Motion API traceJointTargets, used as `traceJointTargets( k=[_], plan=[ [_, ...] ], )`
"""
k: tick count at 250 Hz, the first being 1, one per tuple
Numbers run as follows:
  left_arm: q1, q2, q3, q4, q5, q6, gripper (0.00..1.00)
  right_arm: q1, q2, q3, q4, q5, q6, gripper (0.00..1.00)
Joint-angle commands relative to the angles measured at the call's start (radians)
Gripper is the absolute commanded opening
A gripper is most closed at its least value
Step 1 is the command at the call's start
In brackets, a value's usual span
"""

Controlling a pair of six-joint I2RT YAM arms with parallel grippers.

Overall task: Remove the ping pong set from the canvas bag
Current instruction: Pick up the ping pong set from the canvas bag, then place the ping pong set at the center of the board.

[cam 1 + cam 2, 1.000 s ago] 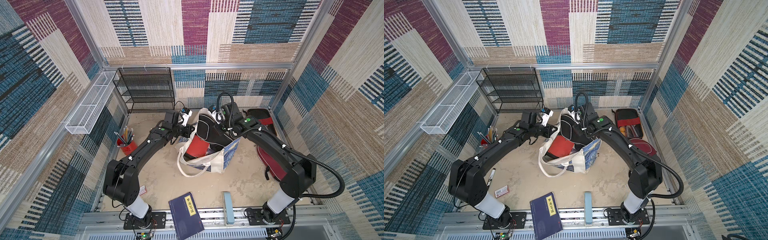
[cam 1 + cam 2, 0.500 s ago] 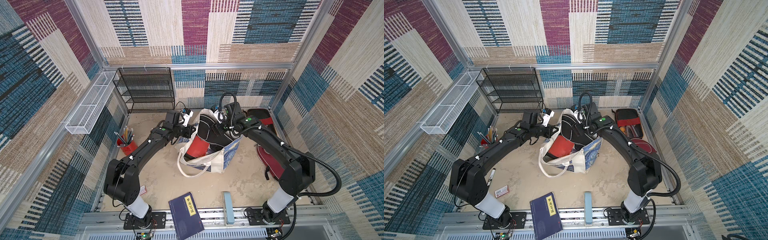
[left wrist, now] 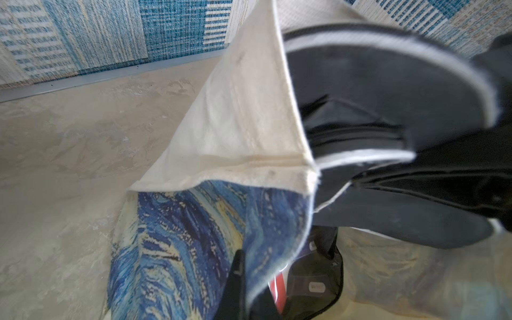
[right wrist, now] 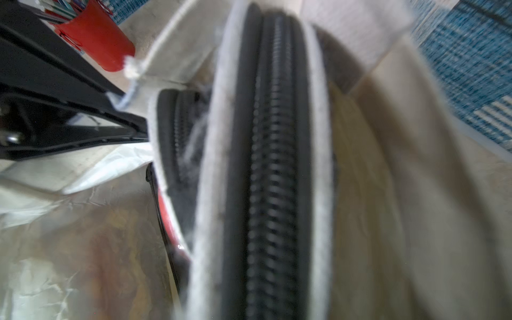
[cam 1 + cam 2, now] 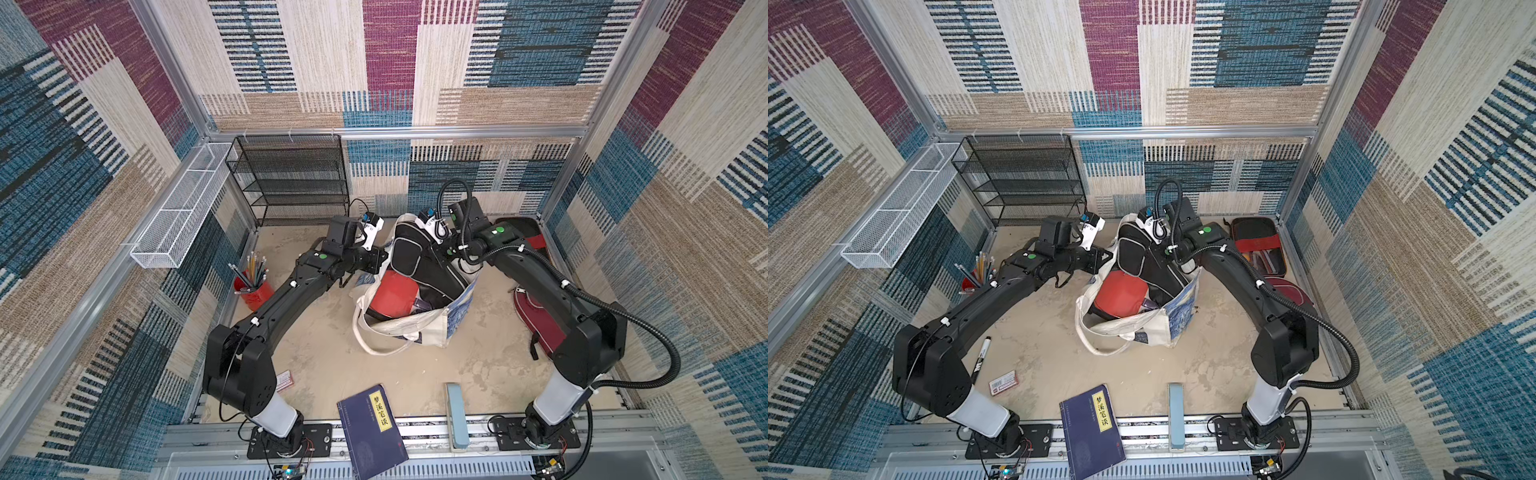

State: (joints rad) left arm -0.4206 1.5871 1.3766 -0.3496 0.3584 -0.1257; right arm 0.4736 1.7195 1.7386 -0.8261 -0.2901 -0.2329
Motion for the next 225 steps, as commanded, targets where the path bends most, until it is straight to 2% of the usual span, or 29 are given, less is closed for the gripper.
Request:
traceJointTargets(
  k=[1,60,78,98,127,166,193,225],
  plan=[
    [-0.001,-0.019,0.025,-0.095,-0.041,0.028,0.00,0.002,-0.026,0.101,0.002,-0.001,-0.005,0.00],
    [-0.001,-0.066,0.050,-0.187,-0.133,0.079,0.00,0.002,-0.079,0.332,-0.073,0.045,0.029,0.00],
    [0.001,-0.075,0.044,-0.197,-0.155,0.093,0.00,0.002,-0.107,0.378,-0.060,0.117,0.050,0.00],
    [0.004,-0.079,0.033,-0.198,-0.165,0.099,0.00,0.002,-0.152,0.382,-0.020,0.255,0.070,0.00],
    [0.006,-0.087,0.013,-0.193,-0.168,0.099,0.00,-0.001,-0.240,0.288,0.086,0.496,0.079,0.00],
    [0.011,-0.095,0.001,-0.190,-0.169,0.097,0.00,-0.021,-0.336,0.102,0.217,0.696,0.078,0.00],
    [0.013,-0.101,-0.003,-0.187,-0.170,0.098,0.00,-0.068,-0.367,-0.009,0.262,0.714,0.091,0.00],
    [0.014,-0.105,-0.007,-0.184,-0.164,0.099,0.00,-0.146,-0.391,-0.145,0.329,0.657,0.124,0.00]
  ],
)
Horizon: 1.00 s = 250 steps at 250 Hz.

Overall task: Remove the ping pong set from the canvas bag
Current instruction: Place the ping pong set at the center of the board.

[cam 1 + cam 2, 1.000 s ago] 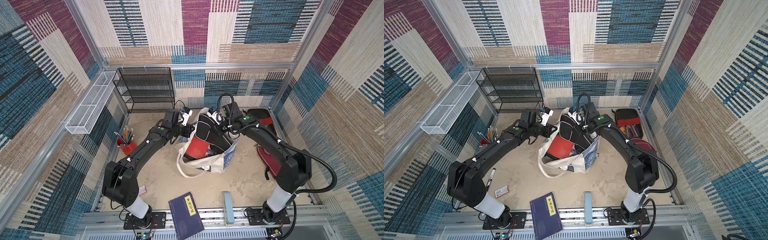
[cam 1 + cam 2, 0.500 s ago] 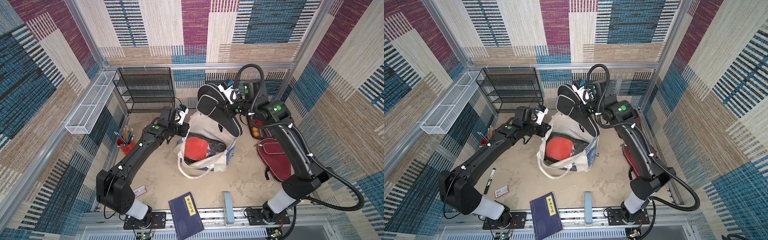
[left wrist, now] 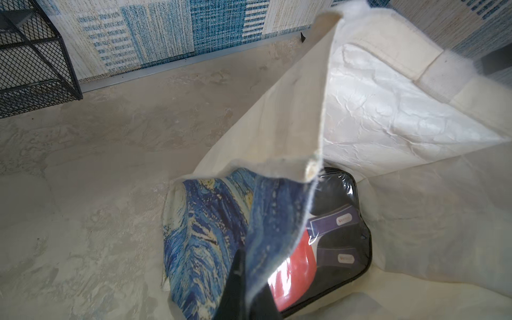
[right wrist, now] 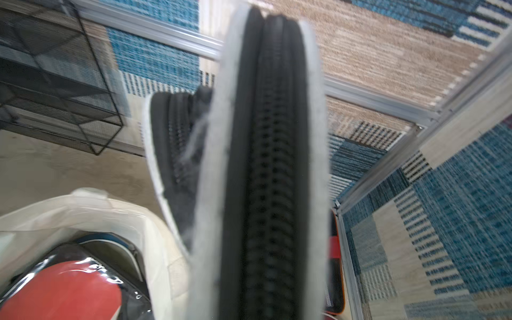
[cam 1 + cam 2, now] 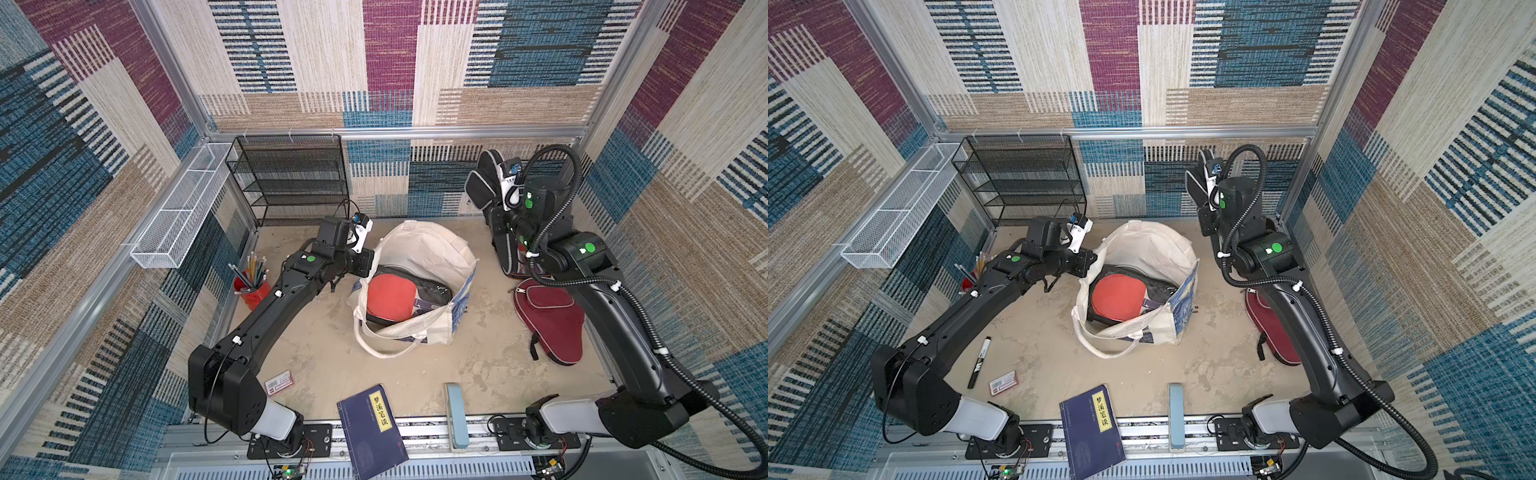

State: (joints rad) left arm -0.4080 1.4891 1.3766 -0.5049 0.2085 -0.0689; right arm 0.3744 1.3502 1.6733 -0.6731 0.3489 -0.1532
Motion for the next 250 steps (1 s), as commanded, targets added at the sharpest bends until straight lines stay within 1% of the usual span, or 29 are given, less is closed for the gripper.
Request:
traceJointTargets(
  k=[1,47,67,98,130,154,202,219,250],
  plan=[
    [0.001,-0.007,-0.007,-0.029,-0.015,0.042,0.00,-0.050,-0.023,-0.086,0.179,0.015,0.045,0.00],
    [0.001,-0.008,-0.017,-0.020,-0.004,0.040,0.00,-0.146,-0.027,-0.296,0.334,-0.162,0.089,0.00],
    [0.001,-0.006,-0.016,-0.017,0.000,0.042,0.00,-0.181,-0.026,-0.392,0.456,-0.294,0.101,0.00],
    [0.002,-0.001,-0.011,-0.019,0.006,0.047,0.00,-0.275,0.013,-0.493,0.638,-0.560,0.174,0.00],
    [0.001,-0.004,-0.013,-0.020,0.011,0.047,0.00,-0.348,0.106,-0.516,0.740,-0.784,0.225,0.00],
    [0.002,-0.003,-0.013,-0.024,0.012,0.055,0.00,-0.392,0.181,-0.517,0.797,-0.922,0.270,0.00],
    [0.001,0.005,-0.007,-0.027,0.019,0.051,0.00,-0.470,0.332,-0.527,0.933,-1.142,0.406,0.00],
    [0.001,0.010,-0.002,-0.028,0.022,0.052,0.00,-0.491,0.396,-0.509,0.951,-1.211,0.446,0.00],
    [0.001,0.016,0.007,-0.032,0.027,0.049,0.00,-0.521,0.513,-0.470,0.978,-1.289,0.494,0.00]
  ],
)
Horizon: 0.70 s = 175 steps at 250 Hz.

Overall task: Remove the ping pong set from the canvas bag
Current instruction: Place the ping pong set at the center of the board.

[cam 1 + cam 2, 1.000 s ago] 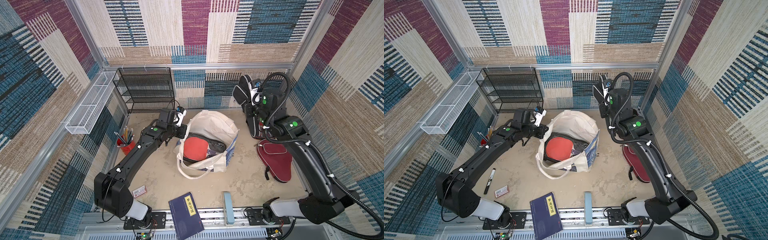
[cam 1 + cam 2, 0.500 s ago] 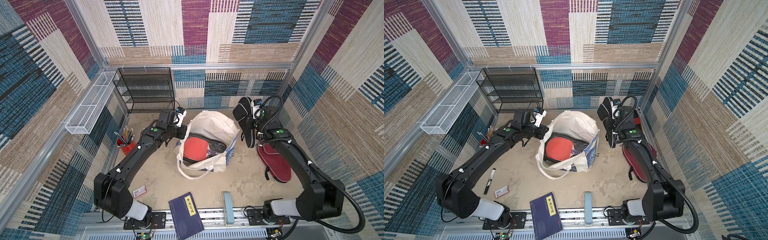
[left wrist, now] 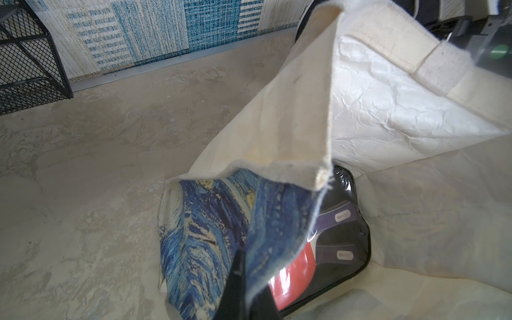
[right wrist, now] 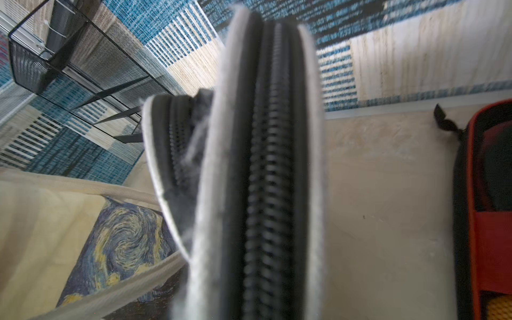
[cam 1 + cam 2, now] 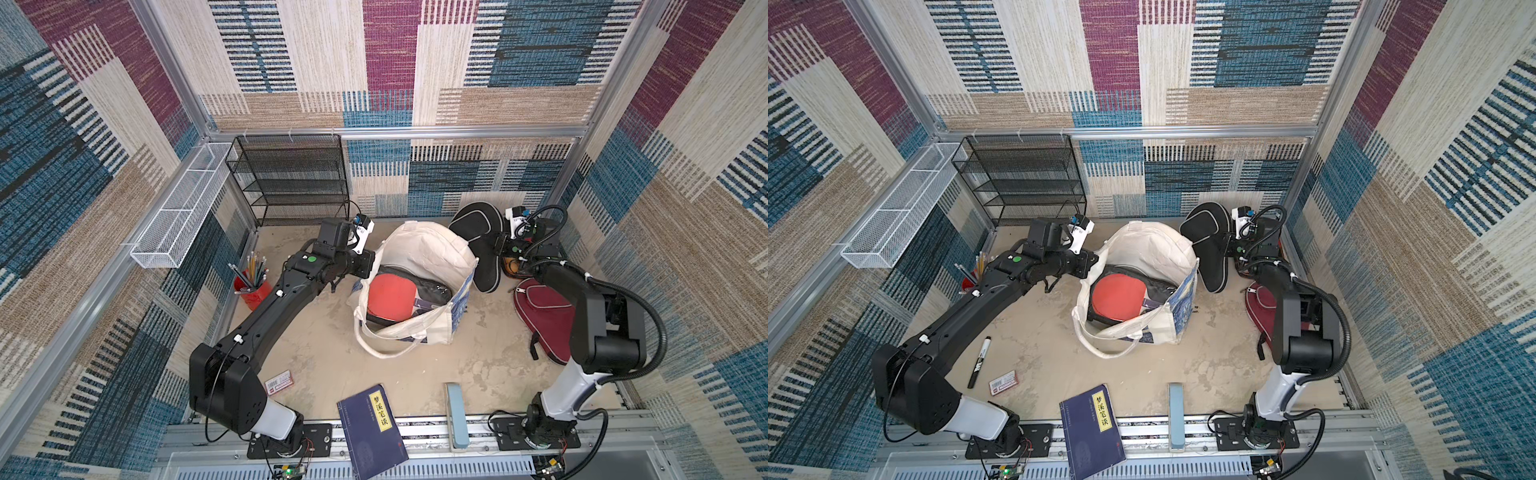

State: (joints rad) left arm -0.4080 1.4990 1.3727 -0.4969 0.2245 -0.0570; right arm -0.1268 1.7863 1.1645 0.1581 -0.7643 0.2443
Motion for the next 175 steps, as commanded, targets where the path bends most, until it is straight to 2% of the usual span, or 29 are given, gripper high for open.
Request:
traceJointTargets(
  k=[1,29,81,175],
  plan=[
    [0.000,0.006,0.012,-0.040,0.010,0.037,0.00,-0.020,0.077,0.039,0.146,-0.176,0.097,0.00],
    [0.001,0.013,0.022,-0.045,0.014,0.036,0.00,-0.039,0.170,0.078,0.178,-0.216,0.144,0.00],
    [0.001,0.033,0.041,-0.047,0.019,0.031,0.00,-0.059,0.291,0.130,0.257,-0.205,0.236,0.00],
    [0.001,0.065,0.075,-0.066,0.019,0.032,0.00,-0.071,0.444,0.221,0.269,-0.155,0.282,0.00]
  ],
)
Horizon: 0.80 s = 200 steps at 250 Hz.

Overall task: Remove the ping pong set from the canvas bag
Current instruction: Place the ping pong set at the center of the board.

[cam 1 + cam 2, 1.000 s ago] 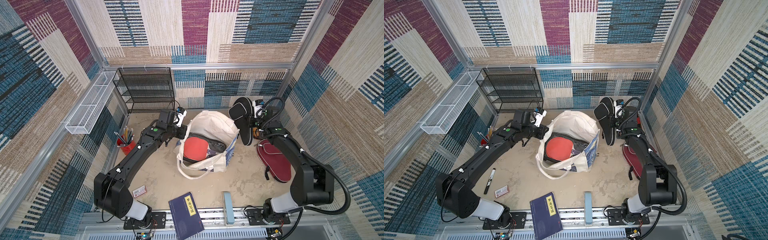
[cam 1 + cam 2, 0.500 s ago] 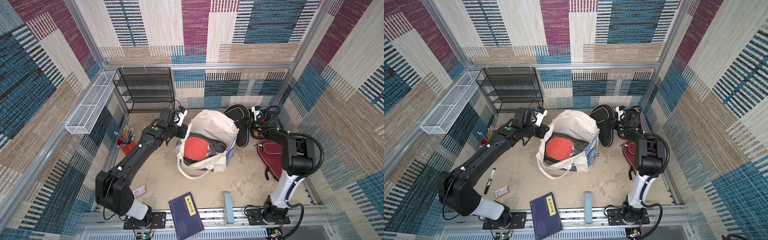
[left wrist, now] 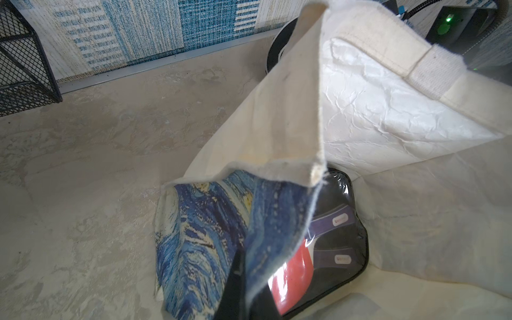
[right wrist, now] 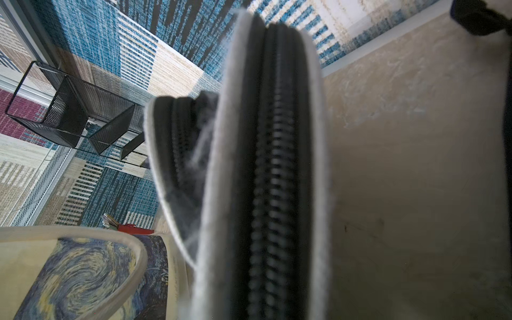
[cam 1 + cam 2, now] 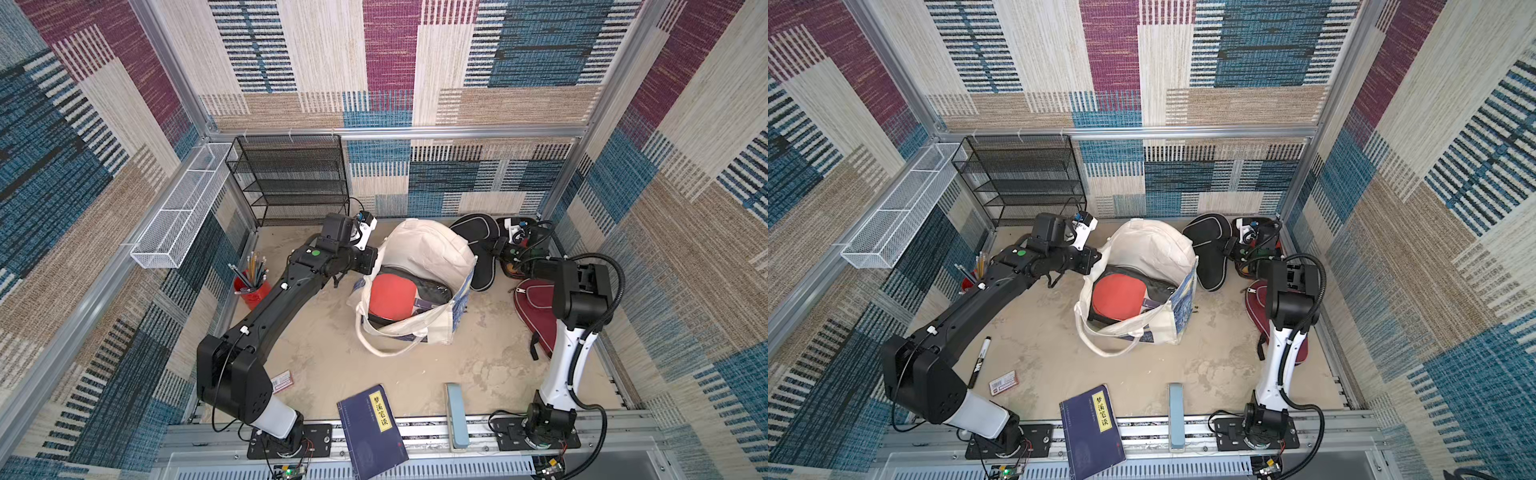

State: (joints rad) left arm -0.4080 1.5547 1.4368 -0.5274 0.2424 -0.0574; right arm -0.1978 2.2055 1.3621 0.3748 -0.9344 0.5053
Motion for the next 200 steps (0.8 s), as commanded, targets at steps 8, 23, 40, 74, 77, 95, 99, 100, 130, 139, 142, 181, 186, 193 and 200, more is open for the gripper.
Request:
traceJointTargets(
  k=[8,23,40,74,77,95,99,100,130,139,142,181,186,193,200],
  plan=[
    [0.000,0.011,0.014,-0.037,0.002,0.032,0.00,0.000,0.031,0.030,0.046,0.020,0.020,0.00],
    [0.000,0.018,0.018,-0.039,0.001,0.033,0.00,0.000,0.039,0.041,0.031,0.030,0.011,0.00],
    [0.001,0.024,0.021,-0.041,0.003,0.033,0.00,0.000,0.037,0.047,0.015,0.045,0.002,0.09],
    [0.001,0.034,0.028,-0.040,0.009,0.033,0.00,0.001,0.021,0.058,-0.027,0.072,-0.030,0.27],
    [0.000,0.034,0.029,-0.041,0.010,0.033,0.00,0.000,0.019,0.059,-0.032,0.073,-0.035,0.28],
    [0.001,0.039,0.033,-0.041,0.014,0.033,0.00,0.000,0.008,0.068,-0.054,0.084,-0.052,0.34],
    [0.001,0.040,0.033,-0.041,0.015,0.032,0.00,0.001,0.006,0.071,-0.061,0.087,-0.056,0.34],
    [0.001,0.041,0.033,-0.040,0.015,0.033,0.00,0.000,0.006,0.072,-0.063,0.087,-0.057,0.34],
    [0.000,0.047,0.038,-0.040,0.018,0.034,0.00,0.000,0.008,0.113,-0.127,0.098,-0.104,0.40],
    [0.001,0.045,0.039,-0.041,0.018,0.033,0.00,0.000,0.014,0.135,-0.158,0.102,-0.123,0.41],
    [0.000,0.045,0.038,-0.042,0.018,0.034,0.00,0.000,0.017,0.143,-0.168,0.103,-0.130,0.42],
    [0.000,0.042,0.035,-0.041,0.013,0.037,0.00,0.001,0.049,0.222,-0.277,0.120,-0.190,0.47],
    [0.001,0.042,0.035,-0.041,0.012,0.037,0.00,0.001,0.049,0.224,-0.284,0.124,-0.191,0.48],
    [0.001,0.042,0.035,-0.040,0.012,0.035,0.00,0.001,0.049,0.226,-0.288,0.127,-0.193,0.49],
    [0.000,0.042,0.036,-0.040,0.012,0.035,0.00,0.001,0.052,0.227,-0.292,0.131,-0.195,0.49]
  ],
)
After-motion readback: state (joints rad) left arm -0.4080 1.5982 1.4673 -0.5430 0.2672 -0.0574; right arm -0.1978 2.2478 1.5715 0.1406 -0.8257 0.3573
